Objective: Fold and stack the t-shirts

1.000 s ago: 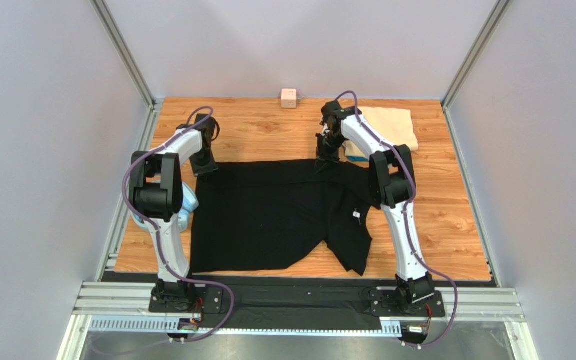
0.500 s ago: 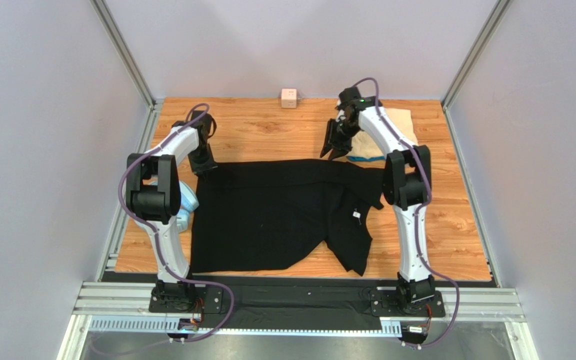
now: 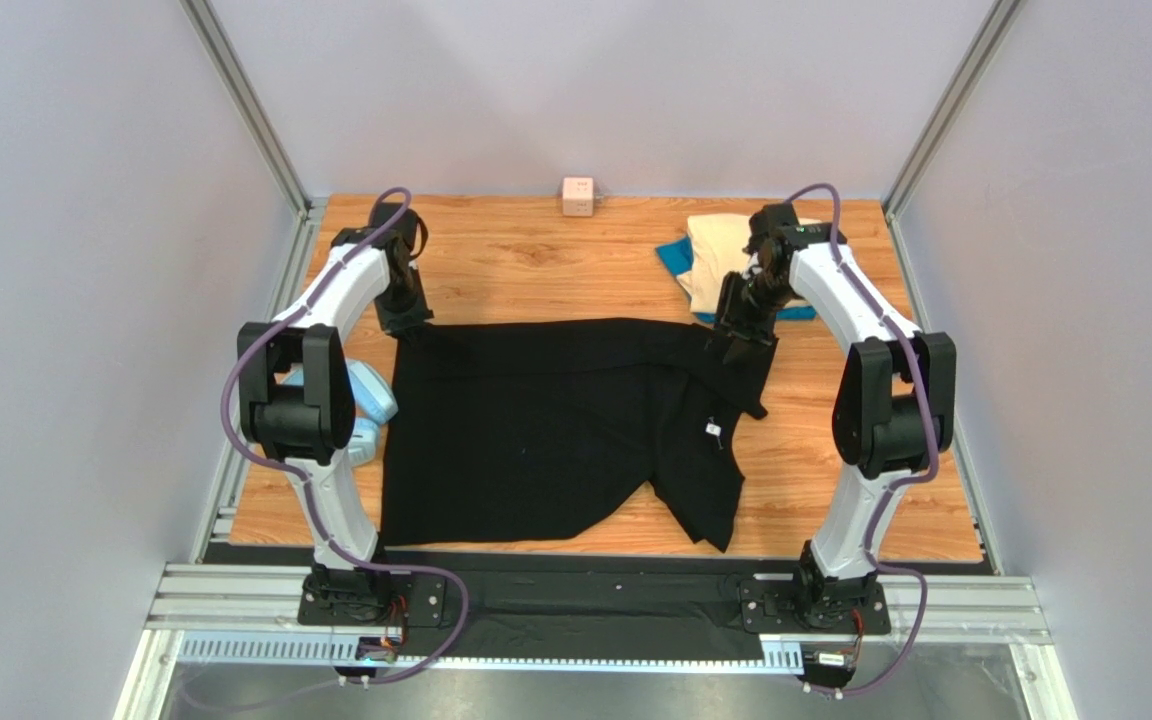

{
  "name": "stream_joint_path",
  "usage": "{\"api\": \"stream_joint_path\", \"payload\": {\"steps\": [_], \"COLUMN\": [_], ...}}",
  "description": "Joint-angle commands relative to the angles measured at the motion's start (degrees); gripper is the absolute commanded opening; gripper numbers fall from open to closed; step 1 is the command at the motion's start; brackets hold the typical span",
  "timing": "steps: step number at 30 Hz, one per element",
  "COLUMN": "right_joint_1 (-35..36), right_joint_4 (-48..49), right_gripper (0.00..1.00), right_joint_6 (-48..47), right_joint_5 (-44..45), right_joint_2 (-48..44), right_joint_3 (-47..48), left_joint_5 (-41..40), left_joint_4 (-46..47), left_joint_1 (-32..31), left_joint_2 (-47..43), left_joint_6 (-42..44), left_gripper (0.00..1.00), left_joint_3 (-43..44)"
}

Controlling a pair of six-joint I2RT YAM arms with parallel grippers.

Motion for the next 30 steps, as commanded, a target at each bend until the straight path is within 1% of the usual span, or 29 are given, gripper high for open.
{"api": "stream_joint_path", "payload": {"steps": [1,3,7,10,11,15,20,28,29,30], "right_joint_1": [3.2,4.44,8.04,8.57,8.49,8.93,10.51,13.67,13.85,13.94], "right_joint_4": [-1.69,-3.98,-6.01,-7.33,-7.68,-8.65,-8.12,0.31,0.84,2.15], "right_gripper": [0.41,0.4,0.36,0.36,0.35,0.35,0.35,0.34,0.34,0.34], "right_joint_6": [-0.48,-0.74,-0.04,1.71,2.24,2.6,2.6,4.62,4.79,4.71], "right_joint_5": [-1.1,-0.67,1.18,1.18,1.09,1.0,3.64,4.61,4.61,4.7], "right_joint_2": [-6.55,-7.34,-13.04,-15.86,-16.13,-17.19,-15.35,-7.44,-6.48,-4.73], "right_joint_3": [-5.47,-7.75,-12.23,-16.71,-17.68,-21.73,-24.89,-30.26,-30.26,-30.17], "left_joint_5": [3.9,5.83,6.89,7.16,8.72,9.62,9.27,8.74,8.65,8.82], "left_joint_4": [-2.5,-2.94,-1.36,-0.31,0.13,0.84,0.84,2.24,2.42,2.68], "left_joint_1": [-1.85,-2.82,-5.89,-8.09,-8.53,-8.98,-9.33,-9.77,-9.85,-9.86], "left_joint_2": [-4.31,-4.83,-8.6,-10.54,-10.9,-11.6,-12.39,-11.16,-10.99,-10.64], "left_joint_6": [-0.02,-1.17,-2.75,-4.07,-4.42,-5.22,-4.86,-4.69,-4.43,-4.25], "left_gripper": [0.15,0.15,0.13,0.11,0.11,0.09,0.09,0.09,0.07,0.03], "left_joint_3": [-2.5,-4.52,-12.68,-17.17,-18.14,-20.88,-21.49,-23.6,-23.78,-23.95]}}
